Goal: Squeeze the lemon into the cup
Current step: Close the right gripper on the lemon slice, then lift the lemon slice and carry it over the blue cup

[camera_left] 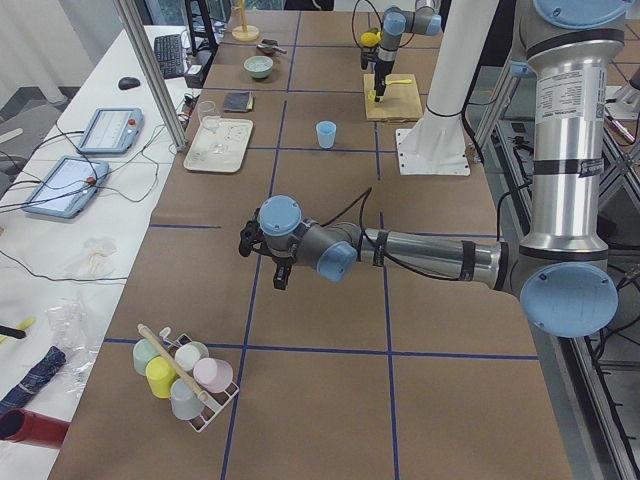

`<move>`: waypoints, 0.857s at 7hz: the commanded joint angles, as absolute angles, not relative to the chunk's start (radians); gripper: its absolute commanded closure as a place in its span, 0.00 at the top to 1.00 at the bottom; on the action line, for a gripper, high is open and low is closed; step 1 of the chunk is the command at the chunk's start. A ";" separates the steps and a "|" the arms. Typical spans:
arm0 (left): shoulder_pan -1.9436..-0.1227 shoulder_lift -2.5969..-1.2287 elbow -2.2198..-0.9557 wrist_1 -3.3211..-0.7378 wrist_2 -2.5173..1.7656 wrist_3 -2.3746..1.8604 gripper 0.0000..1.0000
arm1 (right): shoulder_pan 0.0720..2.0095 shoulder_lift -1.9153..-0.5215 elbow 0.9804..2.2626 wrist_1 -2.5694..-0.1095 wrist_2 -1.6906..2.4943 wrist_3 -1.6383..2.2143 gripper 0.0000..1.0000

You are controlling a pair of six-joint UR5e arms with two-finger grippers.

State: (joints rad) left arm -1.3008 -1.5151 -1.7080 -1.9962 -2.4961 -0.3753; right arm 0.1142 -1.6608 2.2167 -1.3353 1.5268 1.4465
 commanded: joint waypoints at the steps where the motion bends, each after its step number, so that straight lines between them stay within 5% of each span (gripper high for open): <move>1: -1.301 -1.506 -1.715 -1.997 -2.497 -0.376 1.00 | 0.129 -1.657 2.221 -1.338 1.526 1.447 0.26; 6: -1.301 -1.502 -1.718 -1.997 -2.497 -0.376 1.00 | 0.170 -1.637 2.240 -1.338 1.534 1.445 0.27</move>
State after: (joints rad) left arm -1.3008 -1.5019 -1.7186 -1.9972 -2.4967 -0.3758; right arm 0.1678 -1.6390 2.2379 -1.3376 1.5338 1.4450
